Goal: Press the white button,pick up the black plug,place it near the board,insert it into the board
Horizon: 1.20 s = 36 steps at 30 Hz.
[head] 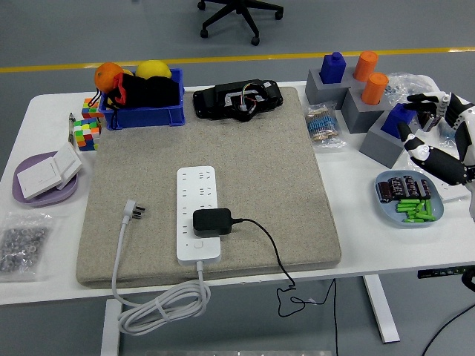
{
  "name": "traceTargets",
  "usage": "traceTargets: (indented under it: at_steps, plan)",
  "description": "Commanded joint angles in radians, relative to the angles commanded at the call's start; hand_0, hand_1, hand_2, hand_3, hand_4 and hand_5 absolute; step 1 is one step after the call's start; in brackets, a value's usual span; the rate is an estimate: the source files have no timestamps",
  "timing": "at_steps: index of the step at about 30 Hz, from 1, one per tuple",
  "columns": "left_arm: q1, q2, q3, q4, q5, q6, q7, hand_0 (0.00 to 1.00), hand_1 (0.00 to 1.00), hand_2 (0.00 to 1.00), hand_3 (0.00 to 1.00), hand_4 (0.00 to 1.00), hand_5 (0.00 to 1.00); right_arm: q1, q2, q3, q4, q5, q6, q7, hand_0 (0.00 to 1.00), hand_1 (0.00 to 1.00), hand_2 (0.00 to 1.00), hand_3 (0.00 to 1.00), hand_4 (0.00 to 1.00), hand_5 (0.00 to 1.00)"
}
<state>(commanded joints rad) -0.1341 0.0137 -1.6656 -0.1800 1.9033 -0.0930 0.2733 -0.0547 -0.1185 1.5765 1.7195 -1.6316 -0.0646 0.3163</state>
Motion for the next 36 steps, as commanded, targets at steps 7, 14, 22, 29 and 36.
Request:
traceTargets:
  at_steps: [7, 14, 22, 29, 36]
  plan:
    - [-0.005, 0.002, -0.010, 0.000, 0.011, 0.000, 0.000, 0.782, 0.730, 0.683, 0.765, 0.528, 0.466, -0.002, 0.007, 0.003, -0.006, 0.000, 0.002, -0.001, 0.678, 0.609, 0.557, 0.593, 0.706, 0.240]
    - [-0.005, 0.001, -0.017, 0.000, 0.021, 0.001, 0.002, 0.782, 0.730, 0.683, 0.764, 0.529, 0.465, -0.003, 0.008, 0.006, -0.010, 0.000, 0.003, 0.000, 0.675, 0.608, 0.556, 0.592, 0.701, 0.234]
    - [-0.017, -0.002, -0.004, 0.000, 0.010, 0.001, 0.000, 0.782, 0.730, 0.684, 0.765, 0.529, 0.463, 0.005, 0.007, 0.021, -0.008, -0.005, 0.006, -0.010, 0.674, 0.607, 0.553, 0.592, 0.694, 0.225]
    - [-0.015, -0.002, -0.018, 0.000, 0.028, 0.001, 0.003, 0.782, 0.730, 0.683, 0.764, 0.530, 0.463, 0.003, 0.009, 0.029, -0.010, -0.007, 0.008, -0.010, 0.674, 0.607, 0.553, 0.592, 0.694, 0.223]
    - [-0.014, -0.002, -0.015, 0.000, 0.023, 0.000, 0.002, 0.782, 0.730, 0.684, 0.765, 0.529, 0.463, 0.002, 0.010, 0.035, -0.011, -0.006, 0.007, -0.009, 0.673, 0.605, 0.554, 0.592, 0.692, 0.222]
